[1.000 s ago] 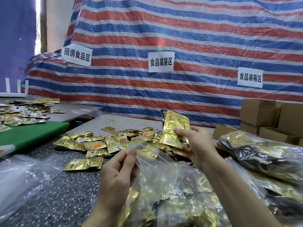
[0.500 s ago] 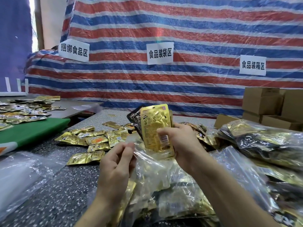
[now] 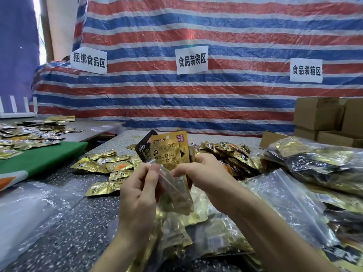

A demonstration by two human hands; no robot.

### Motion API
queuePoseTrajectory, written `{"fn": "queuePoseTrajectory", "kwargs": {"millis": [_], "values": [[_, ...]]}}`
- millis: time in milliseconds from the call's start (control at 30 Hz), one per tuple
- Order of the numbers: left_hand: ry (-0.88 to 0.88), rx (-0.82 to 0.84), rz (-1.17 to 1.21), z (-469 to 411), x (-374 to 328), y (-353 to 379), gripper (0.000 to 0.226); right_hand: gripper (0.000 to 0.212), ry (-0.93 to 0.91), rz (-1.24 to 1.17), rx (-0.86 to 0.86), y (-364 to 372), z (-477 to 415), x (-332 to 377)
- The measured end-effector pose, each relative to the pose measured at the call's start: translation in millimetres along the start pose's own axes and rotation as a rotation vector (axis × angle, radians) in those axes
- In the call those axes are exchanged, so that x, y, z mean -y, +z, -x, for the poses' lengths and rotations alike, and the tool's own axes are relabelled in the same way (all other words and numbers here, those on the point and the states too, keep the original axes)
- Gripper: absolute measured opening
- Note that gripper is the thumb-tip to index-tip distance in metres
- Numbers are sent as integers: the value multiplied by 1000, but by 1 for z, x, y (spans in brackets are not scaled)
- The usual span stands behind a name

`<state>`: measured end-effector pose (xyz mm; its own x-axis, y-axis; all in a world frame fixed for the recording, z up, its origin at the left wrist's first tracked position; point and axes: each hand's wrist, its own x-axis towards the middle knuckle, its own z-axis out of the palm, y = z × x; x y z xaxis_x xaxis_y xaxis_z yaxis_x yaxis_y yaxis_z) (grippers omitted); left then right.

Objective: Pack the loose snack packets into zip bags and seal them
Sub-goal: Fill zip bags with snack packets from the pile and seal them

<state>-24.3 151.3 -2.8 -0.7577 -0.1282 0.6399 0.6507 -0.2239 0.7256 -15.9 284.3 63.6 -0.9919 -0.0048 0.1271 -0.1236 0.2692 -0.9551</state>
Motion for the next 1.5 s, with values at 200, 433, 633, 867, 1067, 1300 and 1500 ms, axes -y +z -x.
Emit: {"fn": "queuePoseTrajectory", "kwargs": {"millis": [200, 433, 633, 867, 1067, 1300, 1500], "values": [[66, -4, -12, -1, -4, 1, 34, 3, 0, -262, -167, 5, 4, 3], [157, -95, -129, -5, -4, -4, 29, 12, 100, 65, 199, -15, 10, 12], [218, -102, -168, -10, -6, -7, 31, 27, -19, 154, 258, -40, 9, 19], [315, -91, -265, -5, -8, -5, 30, 74, -152, 551, 239, -40, 26, 34], [372, -100, -350, 0, -9, -4, 30, 21, -120, 588, 163, -31, 29, 30], [224, -289, -290, -24, -15, -27, 32, 22, -268, 403, 337, -60, 31, 42], [-140, 173, -182, -30, -4, -30, 45, 9, -296, 339, 418, -76, 32, 43]]}}
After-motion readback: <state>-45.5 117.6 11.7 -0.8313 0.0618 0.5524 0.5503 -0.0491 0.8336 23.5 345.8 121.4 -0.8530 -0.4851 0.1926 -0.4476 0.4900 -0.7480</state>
